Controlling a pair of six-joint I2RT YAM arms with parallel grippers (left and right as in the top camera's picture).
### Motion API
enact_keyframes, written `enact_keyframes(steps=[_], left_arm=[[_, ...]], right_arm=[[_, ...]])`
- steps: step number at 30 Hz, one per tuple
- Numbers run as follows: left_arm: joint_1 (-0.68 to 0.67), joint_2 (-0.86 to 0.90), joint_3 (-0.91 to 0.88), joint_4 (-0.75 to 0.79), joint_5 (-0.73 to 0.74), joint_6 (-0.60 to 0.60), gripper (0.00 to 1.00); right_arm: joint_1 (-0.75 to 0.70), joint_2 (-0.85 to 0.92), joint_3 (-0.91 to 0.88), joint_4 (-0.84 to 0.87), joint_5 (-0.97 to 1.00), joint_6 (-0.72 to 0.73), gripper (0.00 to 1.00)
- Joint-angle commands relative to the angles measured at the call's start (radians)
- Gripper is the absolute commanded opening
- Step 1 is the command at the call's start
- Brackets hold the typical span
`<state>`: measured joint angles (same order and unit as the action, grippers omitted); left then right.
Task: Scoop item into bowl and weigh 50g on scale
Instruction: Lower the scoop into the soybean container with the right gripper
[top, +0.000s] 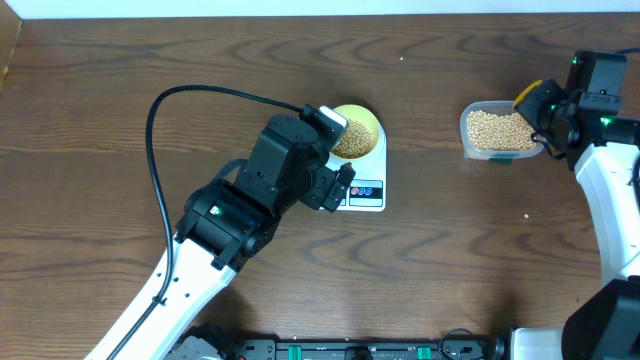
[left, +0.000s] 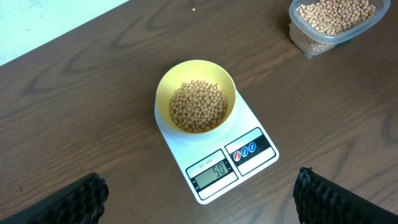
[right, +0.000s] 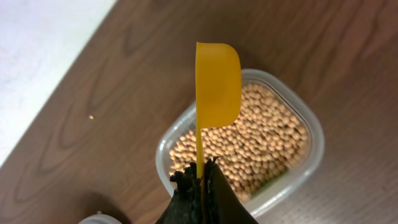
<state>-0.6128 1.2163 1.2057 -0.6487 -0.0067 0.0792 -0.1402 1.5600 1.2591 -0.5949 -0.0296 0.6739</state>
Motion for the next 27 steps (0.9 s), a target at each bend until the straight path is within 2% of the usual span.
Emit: enact_keyframes(steps=[1,13,21,25,27], left_arm=[[-0.004,-0.001,-0.010,-0.003,-0.013,0.003,0.97],[-0.004,-0.001,-0.010,-0.003,-0.013,0.003,0.97],[-0.004,-0.001,-0.010,-0.003,-0.013,0.003,0.97],[-0.004,-0.001,-0.010,-0.002,-0.013,0.003,0.97],[-0.004,-0.001,-0.010,-0.002,-0.013,0.003,0.97]], right_arm=[[-0.004,-0.017,-0.001,-0.026,-0.010,0.014,0.01],[-0.002,-0.017,-0.001,-0.128,-0.034,0.014,0.01],[-0.002,-0.017,-0.035,-0.134,-0.063,0.014,0.01],[-0.002,-0.017,-0.044,-0.127,-0.063,0.014,0.20],[-0.002,-0.017,-0.044,-0.124,-0.063,0.014,0.25]])
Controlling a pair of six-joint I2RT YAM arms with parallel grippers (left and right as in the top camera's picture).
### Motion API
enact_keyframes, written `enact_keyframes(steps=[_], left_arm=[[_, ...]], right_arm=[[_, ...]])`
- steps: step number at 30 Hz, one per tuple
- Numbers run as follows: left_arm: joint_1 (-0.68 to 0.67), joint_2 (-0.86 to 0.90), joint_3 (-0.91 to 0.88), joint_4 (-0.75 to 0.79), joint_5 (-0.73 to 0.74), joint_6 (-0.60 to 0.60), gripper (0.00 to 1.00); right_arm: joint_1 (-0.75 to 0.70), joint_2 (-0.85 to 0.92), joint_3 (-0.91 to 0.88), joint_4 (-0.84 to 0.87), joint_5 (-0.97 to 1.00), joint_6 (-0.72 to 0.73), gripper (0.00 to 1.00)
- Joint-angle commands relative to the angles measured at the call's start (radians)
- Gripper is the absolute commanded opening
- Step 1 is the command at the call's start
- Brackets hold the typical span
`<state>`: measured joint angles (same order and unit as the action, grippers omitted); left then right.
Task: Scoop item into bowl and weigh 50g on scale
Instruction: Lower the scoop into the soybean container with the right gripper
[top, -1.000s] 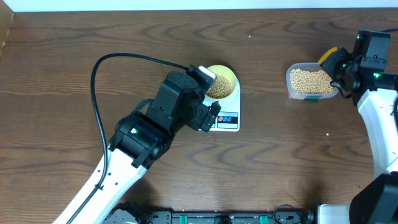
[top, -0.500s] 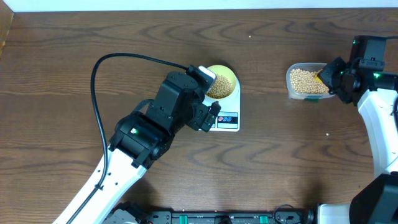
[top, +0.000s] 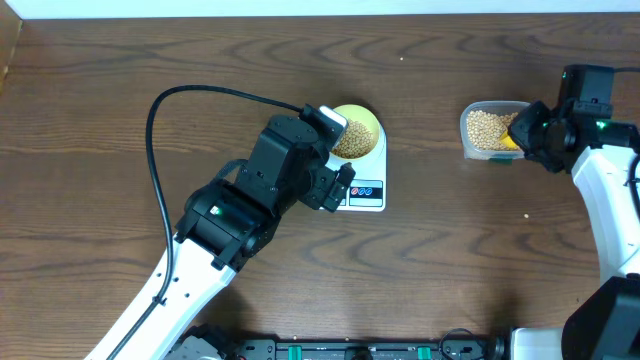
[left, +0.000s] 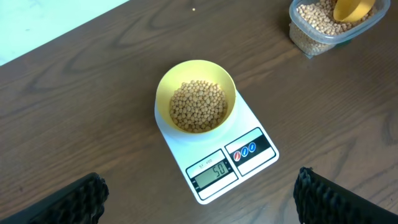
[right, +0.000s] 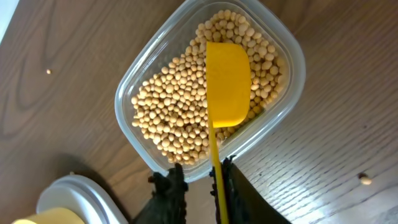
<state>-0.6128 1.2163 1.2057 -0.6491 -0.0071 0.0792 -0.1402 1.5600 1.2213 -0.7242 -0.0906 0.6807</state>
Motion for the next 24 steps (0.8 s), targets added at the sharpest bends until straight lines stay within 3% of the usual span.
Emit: enact_keyframes(steps=[1,4,9,11,15,24], left_arm=[[-0.004,-0.001,-0.010,-0.002,-0.013,0.003,0.97],[-0.004,-0.001,-0.010,-0.002,-0.013,0.003,0.97],[-0.004,-0.001,-0.010,-0.002,-0.013,0.003,0.97],[-0.004,-0.001,-0.010,-0.002,-0.013,0.003,0.97],[-0.004,-0.001,-0.010,-0.002,-0.013,0.003,0.97],[-0.004,-0.001,-0.010,-0.002,-0.013,0.003,0.97]], right_arm=[[-0.002,-0.017,-0.006,0.006,-0.002,0.007,0.29],[-0.002,-0.017,-0.006,0.008,-0.002,0.007,0.42],[-0.003,-0.017,-0.006,0.039,0.011,-0.025,0.90],[-0.003,-0.017,-0.006,0.047,0.014,-0.057,0.99],[-0.003,-0.017,-0.006,0.071,0.014,-0.151,0.99],[-0.002,-0.017,-0.006,0.099,0.014,-0.592,0.99]])
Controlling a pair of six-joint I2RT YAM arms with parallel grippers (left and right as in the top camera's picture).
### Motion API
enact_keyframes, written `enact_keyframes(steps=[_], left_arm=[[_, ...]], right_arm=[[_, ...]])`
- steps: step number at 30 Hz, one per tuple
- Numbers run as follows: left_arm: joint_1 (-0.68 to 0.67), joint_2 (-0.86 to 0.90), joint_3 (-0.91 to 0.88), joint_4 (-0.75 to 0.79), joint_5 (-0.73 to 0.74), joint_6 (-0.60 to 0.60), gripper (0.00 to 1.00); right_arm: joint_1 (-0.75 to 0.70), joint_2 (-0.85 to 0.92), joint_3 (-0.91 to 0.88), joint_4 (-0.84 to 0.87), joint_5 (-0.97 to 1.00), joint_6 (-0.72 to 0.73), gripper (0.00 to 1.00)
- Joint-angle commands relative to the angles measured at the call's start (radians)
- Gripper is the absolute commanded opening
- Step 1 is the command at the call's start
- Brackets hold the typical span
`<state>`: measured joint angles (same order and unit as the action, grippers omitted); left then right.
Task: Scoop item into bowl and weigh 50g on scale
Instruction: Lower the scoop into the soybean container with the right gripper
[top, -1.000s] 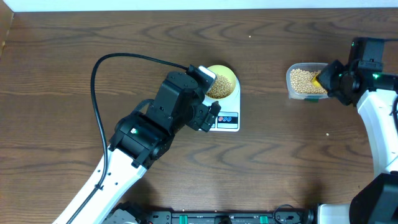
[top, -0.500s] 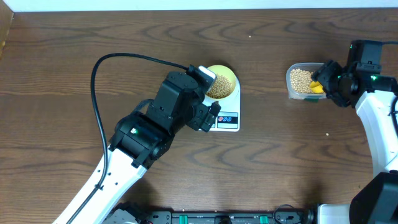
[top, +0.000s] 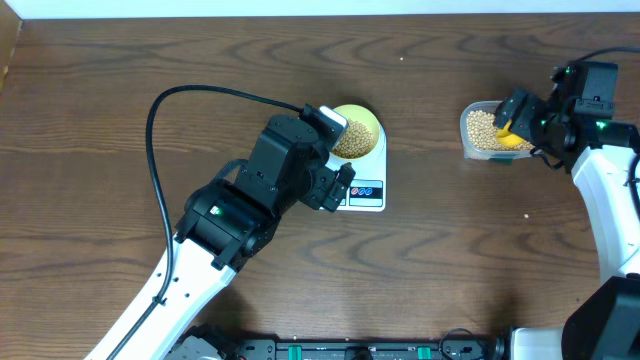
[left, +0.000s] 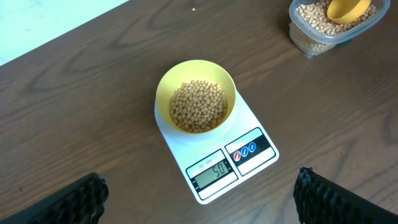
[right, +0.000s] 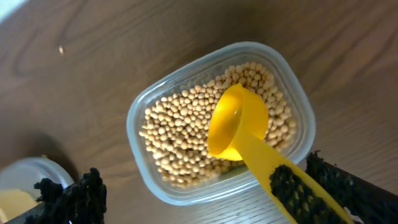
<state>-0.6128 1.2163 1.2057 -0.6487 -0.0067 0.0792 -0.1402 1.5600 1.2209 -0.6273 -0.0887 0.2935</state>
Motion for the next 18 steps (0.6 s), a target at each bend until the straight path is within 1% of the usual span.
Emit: enact_keyframes(steps=[1,4,6,10,15,18], left_arm=[[-0.004,-0.001,-0.010,-0.003,-0.013,0.003,0.97],[-0.004,-0.001,-0.010,-0.003,-0.013,0.003,0.97],[-0.004,-0.001,-0.010,-0.003,-0.013,0.003,0.98],[-0.004,-0.001,-0.010,-0.003,-0.013,0.003,0.97],[-0.004,-0.001,-0.010,-0.003,-0.013,0.003,0.97],[-0.004,-0.001,-0.010,-0.003,-0.013,0.003,0.97]], right_arm=[[-0.002,-0.017,-0.006,0.000,0.012,-0.265,0.99],[-0.002,-0.017,-0.006,-0.009,0.012,-0.358,0.99],[-0.003,-0.017,-0.006,-0.030,0.013,-0.445,0.99],[-0.002,-0.017,-0.006,-0.097,0.099,-0.534,0.99],[-0.002,-0.017,-0.006,-0.205,0.187,-0.609,0.99],[-0.002,-0.017,-0.006,-0.235,0.187,-0.608,0.99]])
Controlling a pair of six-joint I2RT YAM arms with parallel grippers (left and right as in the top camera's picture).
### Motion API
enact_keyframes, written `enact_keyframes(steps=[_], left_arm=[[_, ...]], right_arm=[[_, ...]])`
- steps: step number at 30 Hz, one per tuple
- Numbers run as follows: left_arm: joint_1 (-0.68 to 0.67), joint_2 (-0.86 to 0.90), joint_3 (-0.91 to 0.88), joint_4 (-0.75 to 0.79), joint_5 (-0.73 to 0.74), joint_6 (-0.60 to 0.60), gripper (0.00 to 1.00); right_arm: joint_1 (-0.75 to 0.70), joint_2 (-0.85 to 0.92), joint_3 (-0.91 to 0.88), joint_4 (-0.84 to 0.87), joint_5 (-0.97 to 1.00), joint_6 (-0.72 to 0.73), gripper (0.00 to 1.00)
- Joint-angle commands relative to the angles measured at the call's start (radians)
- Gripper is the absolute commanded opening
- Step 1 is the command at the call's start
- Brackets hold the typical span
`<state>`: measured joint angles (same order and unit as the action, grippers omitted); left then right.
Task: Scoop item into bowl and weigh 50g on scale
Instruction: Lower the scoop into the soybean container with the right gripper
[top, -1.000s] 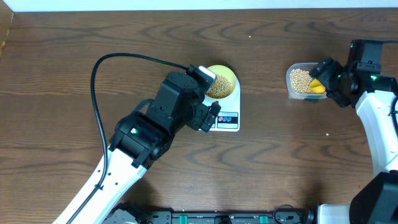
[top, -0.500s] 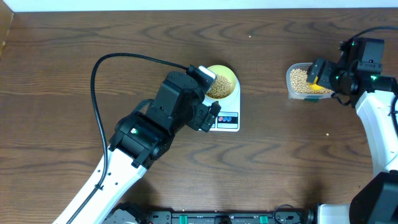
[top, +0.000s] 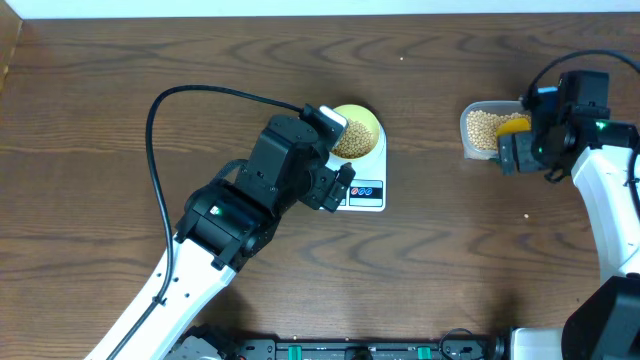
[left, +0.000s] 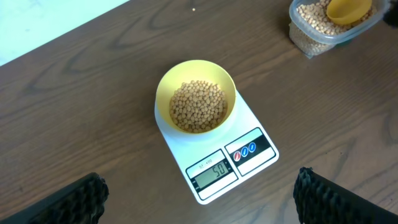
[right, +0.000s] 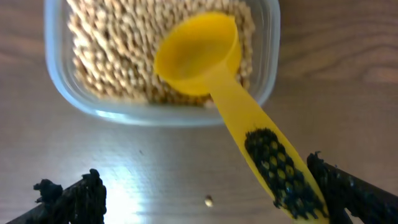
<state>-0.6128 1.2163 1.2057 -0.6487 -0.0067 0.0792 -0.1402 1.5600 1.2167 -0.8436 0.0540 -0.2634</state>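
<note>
A yellow bowl (left: 196, 99) filled with soybeans sits on the white scale (left: 249, 134), whose display (left: 214, 169) reads 50. My left gripper (left: 199, 202) hangs open above the table just in front of the scale. At the right, a clear container (right: 161, 56) of soybeans holds the yellow scoop (right: 196, 53), its cup on the beans and its handle sticking out over the rim. My right gripper (right: 205, 199) stands open beside the container, with the scoop's handle lying against its right finger (right: 354, 199).
One loose bean (right: 208, 200) lies on the wood between the right gripper's fingers, and another (top: 527, 213) shows further out in the overhead view. The left arm and its black cable (top: 200, 95) cover the table's left-middle.
My right gripper has drawn back from over the container to the table just in front of it, still open. The scoop stays in the container. The scale still reads 50.
My right gripper first held the scoop by its handle, on edge above the bean container. Then the scoop lay on the beans with the jaws slightly parted around the handle. Then the jaws stood wide open; now they sit back from the container.
</note>
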Motion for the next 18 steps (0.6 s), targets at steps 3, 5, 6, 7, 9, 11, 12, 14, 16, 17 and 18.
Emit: enact_keyframes(steps=[3,5,6,7,9,11,12,14,16,17,18], left_arm=[[-0.004,-0.001,-0.010,-0.003,-0.013,0.003,0.98],[-0.004,-0.001,-0.010,-0.003,-0.013,0.003,0.97],[-0.004,-0.001,-0.010,-0.002,-0.013,0.003,0.97],[-0.004,-0.001,-0.010,-0.003,-0.013,0.003,0.97],[-0.004,-0.001,-0.010,-0.002,-0.013,0.003,0.98],[-0.004,-0.001,-0.010,-0.002,-0.013,0.003,0.97],[-0.004,-0.001,-0.010,-0.002,-0.013,0.003,0.97],[-0.004,-0.001,-0.010,-0.003,-0.013,0.003,0.97],[-0.004,-0.001,-0.010,-0.002,-0.013,0.003,0.98],[-0.004,-0.001,-0.010,-0.003,-0.013,0.003,0.97],[-0.004,-0.001,-0.010,-0.003,-0.013,0.003,0.98]], right_arm=[[-0.002,-0.017,-0.002,-0.021,0.042,-0.051,0.99],[-0.002,-0.017,-0.002,-0.013,0.042,-0.051,0.99],[-0.002,-0.017,-0.002,-0.003,0.042,-0.051,0.99],[-0.002,-0.017,-0.002,0.016,0.041,-0.048,0.99],[-0.002,-0.017,-0.002,0.047,0.041,-0.017,0.99],[-0.002,-0.018,-0.001,0.097,0.041,0.050,0.99],[-0.002,-0.018,-0.001,0.111,0.041,0.074,0.99],[-0.002,-0.018,0.002,0.138,0.041,0.132,0.99],[-0.002,-0.018,0.009,0.158,0.040,0.201,0.99],[-0.002,-0.018,0.018,0.159,0.037,0.248,0.99],[-0.002,-0.018,0.029,0.155,0.018,0.281,0.99]])
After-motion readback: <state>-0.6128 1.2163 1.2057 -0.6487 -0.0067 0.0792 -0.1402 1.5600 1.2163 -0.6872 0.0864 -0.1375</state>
